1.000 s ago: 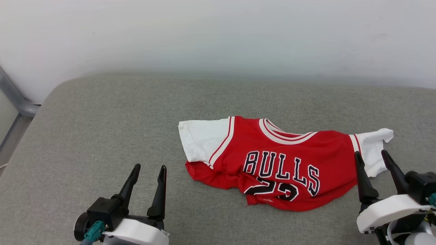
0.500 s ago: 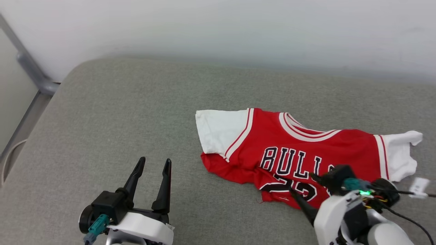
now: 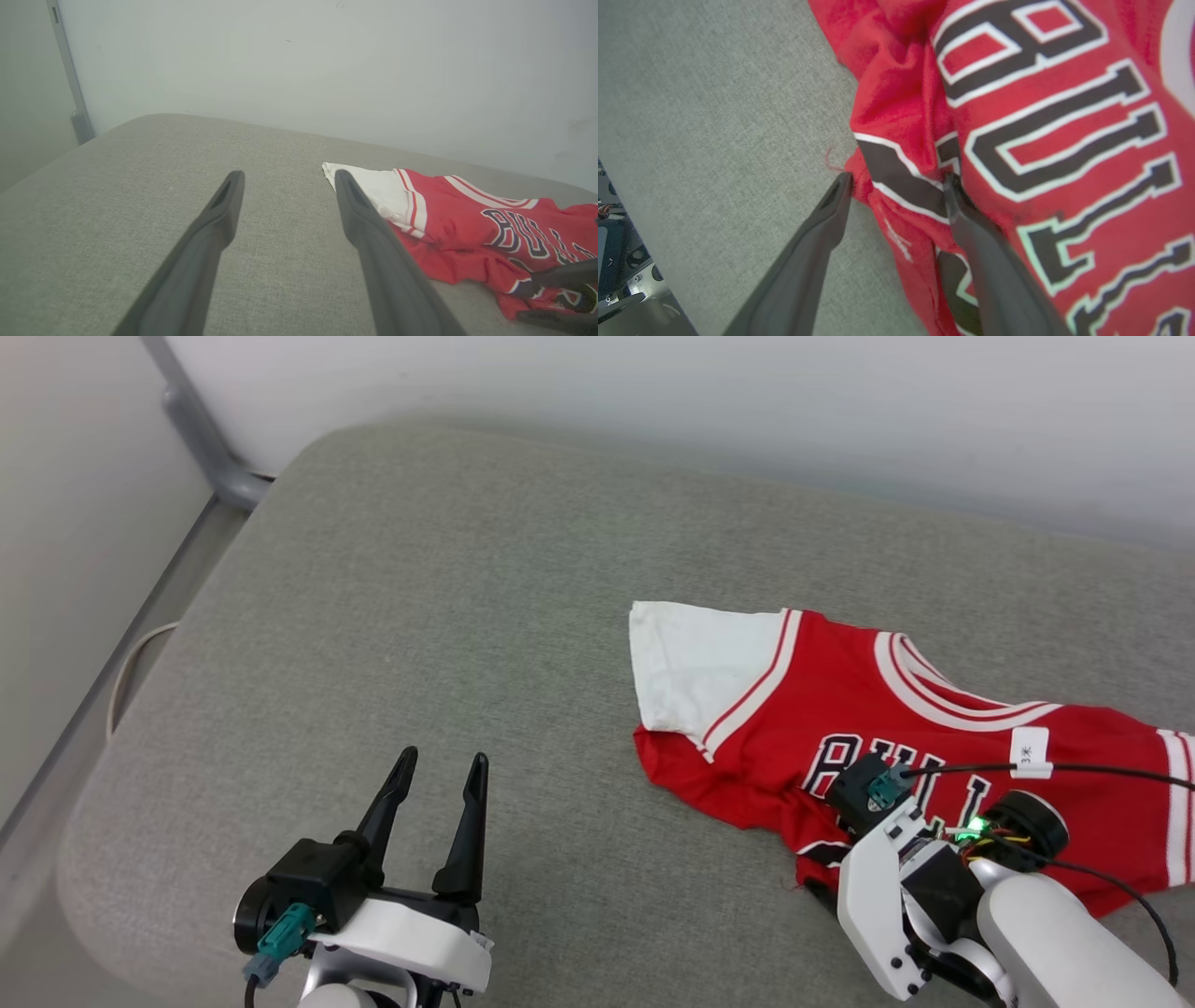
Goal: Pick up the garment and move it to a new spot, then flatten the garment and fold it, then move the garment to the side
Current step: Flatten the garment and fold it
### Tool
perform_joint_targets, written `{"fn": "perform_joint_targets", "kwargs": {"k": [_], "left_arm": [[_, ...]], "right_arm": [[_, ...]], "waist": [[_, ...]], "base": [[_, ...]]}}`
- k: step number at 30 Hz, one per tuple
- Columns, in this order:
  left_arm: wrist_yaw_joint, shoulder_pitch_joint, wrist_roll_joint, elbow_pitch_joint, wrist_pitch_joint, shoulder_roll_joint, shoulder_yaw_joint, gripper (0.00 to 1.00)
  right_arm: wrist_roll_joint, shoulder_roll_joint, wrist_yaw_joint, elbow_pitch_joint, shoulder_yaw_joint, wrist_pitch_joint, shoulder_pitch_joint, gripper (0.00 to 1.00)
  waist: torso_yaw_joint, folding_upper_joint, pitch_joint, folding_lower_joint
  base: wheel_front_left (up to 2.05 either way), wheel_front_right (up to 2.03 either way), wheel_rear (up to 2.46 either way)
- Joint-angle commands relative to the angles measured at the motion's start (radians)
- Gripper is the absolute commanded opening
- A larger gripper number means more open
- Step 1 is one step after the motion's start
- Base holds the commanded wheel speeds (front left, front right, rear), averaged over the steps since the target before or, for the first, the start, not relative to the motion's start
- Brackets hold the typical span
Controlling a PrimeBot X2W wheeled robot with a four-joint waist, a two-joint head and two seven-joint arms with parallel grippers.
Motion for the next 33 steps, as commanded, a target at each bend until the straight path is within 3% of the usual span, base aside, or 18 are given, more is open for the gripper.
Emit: {"fn": "perform_joint_targets", "kwargs": {"k": [1, 7, 8, 9, 10, 21, 28, 33], "left_arm": [[-0.002, -0.012, -0.003, 0.001, -0.003, -0.001, 0.002, 1.0], [-0.002, -0.008, 0.001, 0.002, -0.003, -0.003, 0.004, 1.0], [-0.002, -0.007, 0.001, 0.002, -0.003, -0.003, 0.005, 1.0], [-0.002, -0.004, 0.001, 0.002, -0.003, -0.003, 0.007, 1.0], [-0.002, 0.0, 0.001, 0.002, -0.003, -0.003, 0.011, 1.0], [-0.002, 0.032, 0.011, 0.006, -0.003, -0.003, 0.029, 1.0], [-0.002, 0.066, 0.019, 0.009, -0.003, -0.003, 0.042, 1.0], [-0.002, 0.086, 0.02, 0.007, -0.003, -0.003, 0.042, 1.0]], "right_arm": [[0.008, -0.004, -0.001, 0.019, 0.011, 0.009, -0.026, 1.0], [0.053, -0.009, -0.001, 0.09, 0.085, 0.051, -0.036, 1.0], [0.061, -0.011, 0.0, 0.098, 0.094, 0.054, -0.032, 0.53], [0.068, -0.012, 0.001, 0.104, 0.101, 0.051, -0.028, 0.15], [0.076, -0.016, 0.001, 0.107, 0.106, 0.044, -0.025, 0.0], [0.171, -0.103, -0.001, 0.01, 0.153, 0.023, 0.021, 0.0], [0.242, -0.205, -0.001, -0.113, 0.169, 0.126, 0.106, 0.0], [0.275, -0.22, -0.001, -0.181, 0.138, 0.165, 0.205, 0.0]], "waist": [[0.025, 0.0, 0.014, -0.0001], [0.052, 0.0, 0.014, -0.0001], [0.053, 0.0, 0.013, -0.0001], [0.052, 0.0, 0.01, -0.0001], [0.049, 0.0, 0.007, -0.0001], [-0.047, 0.0, -0.076, -0.0001], [-0.114, 0.0, -0.144, -0.0001], [-0.137, 0.0, -0.16, -0.0001]], "base": [[0.0, 0.0, 0.0], [0.0, 0.0, 0.0], [0.0, 0.0, 0.0], [0.0, 0.0, 0.0], [0.0, 0.0, 0.0], [0.0, 0.0, 0.0], [0.0, 0.0, 0.0], [0.0, 0.0, 0.0]]}}
